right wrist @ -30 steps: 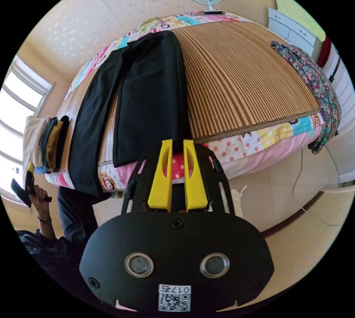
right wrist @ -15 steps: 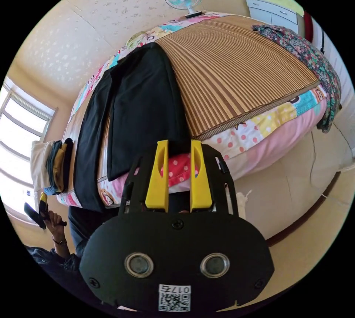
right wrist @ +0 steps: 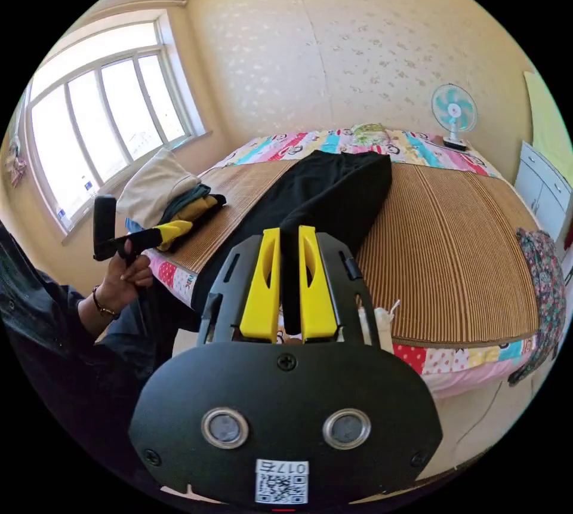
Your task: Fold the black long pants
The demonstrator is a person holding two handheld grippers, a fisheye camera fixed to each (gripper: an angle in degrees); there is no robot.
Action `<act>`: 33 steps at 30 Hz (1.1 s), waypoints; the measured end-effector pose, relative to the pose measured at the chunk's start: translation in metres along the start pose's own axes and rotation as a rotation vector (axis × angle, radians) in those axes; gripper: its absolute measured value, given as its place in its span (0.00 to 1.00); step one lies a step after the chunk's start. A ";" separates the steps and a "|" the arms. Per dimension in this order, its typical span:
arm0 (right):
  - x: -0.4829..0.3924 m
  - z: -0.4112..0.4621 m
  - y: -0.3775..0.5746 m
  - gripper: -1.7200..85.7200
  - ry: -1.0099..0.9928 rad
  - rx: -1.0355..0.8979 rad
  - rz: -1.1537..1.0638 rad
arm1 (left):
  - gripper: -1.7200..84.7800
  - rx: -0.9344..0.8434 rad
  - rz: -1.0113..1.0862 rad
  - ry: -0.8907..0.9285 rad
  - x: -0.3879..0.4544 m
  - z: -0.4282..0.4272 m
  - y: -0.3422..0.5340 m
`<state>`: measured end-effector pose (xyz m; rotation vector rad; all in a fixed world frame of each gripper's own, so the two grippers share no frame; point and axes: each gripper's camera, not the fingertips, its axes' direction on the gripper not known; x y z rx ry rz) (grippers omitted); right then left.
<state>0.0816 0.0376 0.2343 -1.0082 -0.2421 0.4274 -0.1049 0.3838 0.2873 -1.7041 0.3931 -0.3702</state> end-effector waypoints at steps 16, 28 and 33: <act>0.061 0.089 -0.008 0.09 -0.395 -0.335 -0.268 | 0.03 -0.182 -0.239 0.383 -0.144 0.120 -0.041; 0.261 0.404 -0.227 0.18 0.228 -0.293 0.141 | 0.02 -0.133 -0.181 0.422 -0.147 0.136 -0.027; 0.261 0.508 -0.239 0.13 0.757 -0.465 0.121 | 0.01 -0.092 -0.223 0.487 -0.165 0.127 -0.028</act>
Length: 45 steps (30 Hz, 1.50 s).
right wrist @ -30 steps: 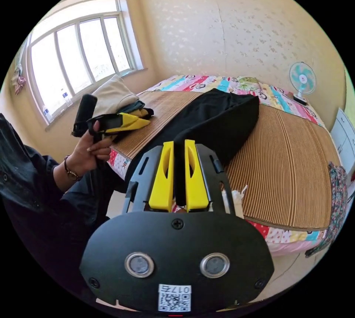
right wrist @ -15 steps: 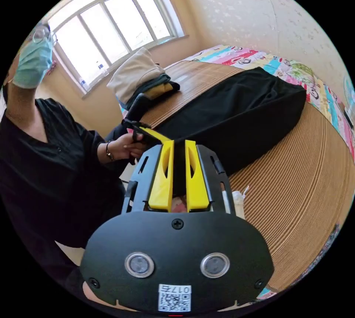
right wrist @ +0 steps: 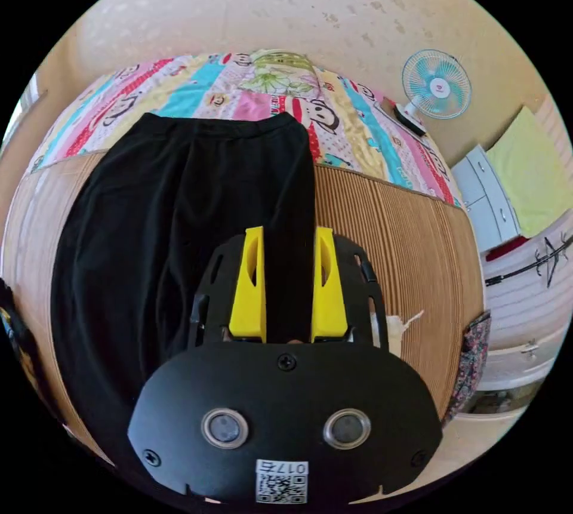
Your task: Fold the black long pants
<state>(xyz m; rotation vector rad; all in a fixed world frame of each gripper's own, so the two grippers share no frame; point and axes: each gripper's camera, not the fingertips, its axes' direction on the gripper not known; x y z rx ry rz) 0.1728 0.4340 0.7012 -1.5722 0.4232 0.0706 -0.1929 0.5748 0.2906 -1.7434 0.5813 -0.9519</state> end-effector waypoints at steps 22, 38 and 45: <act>-0.307 -0.079 0.045 0.03 -0.233 0.325 -0.260 | 0.01 -0.012 -0.193 -0.479 0.038 -0.217 0.090; -0.309 -0.101 0.057 0.04 -0.165 0.297 -0.330 | 0.01 -0.097 -0.212 -0.326 0.031 -0.223 0.109; -0.154 -0.167 0.186 0.04 -0.585 0.404 -0.375 | 0.03 -0.124 -0.142 -0.387 0.054 -0.218 0.109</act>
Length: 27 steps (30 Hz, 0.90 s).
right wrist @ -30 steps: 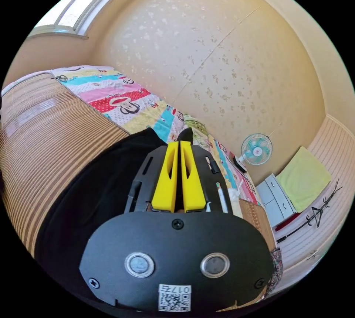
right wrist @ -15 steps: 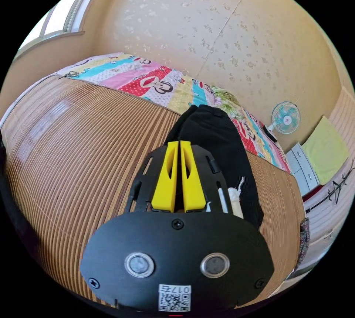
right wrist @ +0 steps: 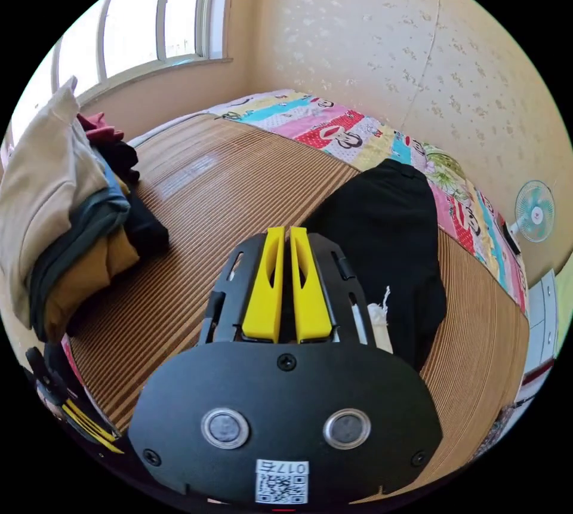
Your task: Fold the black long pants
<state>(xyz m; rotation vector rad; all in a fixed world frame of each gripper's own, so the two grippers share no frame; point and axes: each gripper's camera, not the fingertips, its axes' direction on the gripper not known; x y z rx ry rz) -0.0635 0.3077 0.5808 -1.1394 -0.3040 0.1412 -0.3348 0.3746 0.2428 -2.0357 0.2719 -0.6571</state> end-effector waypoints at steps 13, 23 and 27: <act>0.033 -0.174 0.348 0.10 -0.169 -0.024 0.589 | 0.06 0.037 0.006 -0.137 0.028 0.010 0.027; 0.014 -0.213 0.327 0.06 -0.039 -0.107 0.462 | 0.06 0.062 -0.050 -0.239 0.058 0.015 0.044; 0.008 -0.226 0.325 0.05 -0.164 -0.057 0.398 | 0.06 0.071 -0.044 -0.300 0.075 0.017 0.051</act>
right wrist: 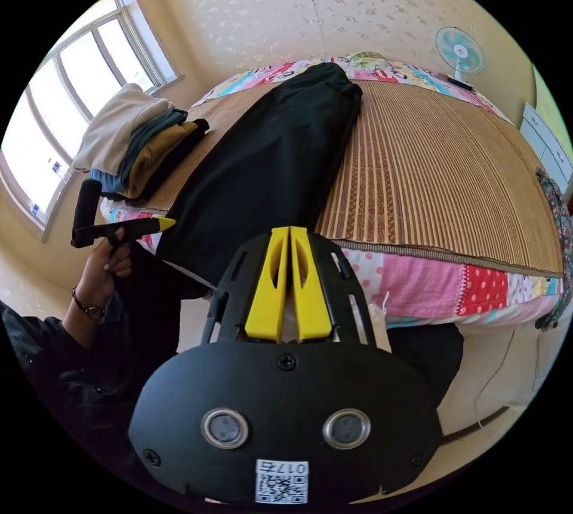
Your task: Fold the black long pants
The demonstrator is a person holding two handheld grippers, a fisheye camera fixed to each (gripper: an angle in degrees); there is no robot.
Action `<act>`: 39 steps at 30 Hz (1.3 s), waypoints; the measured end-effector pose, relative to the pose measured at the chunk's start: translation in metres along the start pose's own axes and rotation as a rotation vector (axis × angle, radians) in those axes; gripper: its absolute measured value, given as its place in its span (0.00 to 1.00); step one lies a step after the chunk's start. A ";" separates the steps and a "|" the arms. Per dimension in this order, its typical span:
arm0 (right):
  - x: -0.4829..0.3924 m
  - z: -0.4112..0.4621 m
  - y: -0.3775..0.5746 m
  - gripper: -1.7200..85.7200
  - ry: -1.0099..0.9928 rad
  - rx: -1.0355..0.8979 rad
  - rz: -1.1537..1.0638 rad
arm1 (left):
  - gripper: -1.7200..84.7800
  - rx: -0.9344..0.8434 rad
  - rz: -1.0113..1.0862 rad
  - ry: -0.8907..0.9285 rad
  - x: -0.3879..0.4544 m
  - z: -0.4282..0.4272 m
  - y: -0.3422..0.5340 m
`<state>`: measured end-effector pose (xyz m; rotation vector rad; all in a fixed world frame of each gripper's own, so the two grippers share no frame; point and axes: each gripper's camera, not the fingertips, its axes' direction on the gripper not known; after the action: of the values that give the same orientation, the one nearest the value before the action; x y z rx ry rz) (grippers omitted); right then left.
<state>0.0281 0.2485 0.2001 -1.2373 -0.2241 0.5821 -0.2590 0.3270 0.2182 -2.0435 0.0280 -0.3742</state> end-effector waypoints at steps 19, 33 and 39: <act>-0.008 -0.011 0.017 0.11 0.037 0.091 0.104 | 0.07 0.105 -0.005 -0.073 0.021 0.008 0.052; -0.035 -0.016 -0.003 0.10 0.062 0.098 0.043 | 0.07 0.132 0.002 -0.056 0.022 0.012 0.052; -0.040 -0.014 -0.016 0.08 0.034 0.069 0.039 | 0.07 0.133 -0.002 -0.047 0.021 0.014 0.046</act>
<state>0.0057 0.2124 0.2161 -1.1855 -0.1502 0.5969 -0.2289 0.3131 0.1780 -1.9197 -0.0272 -0.3212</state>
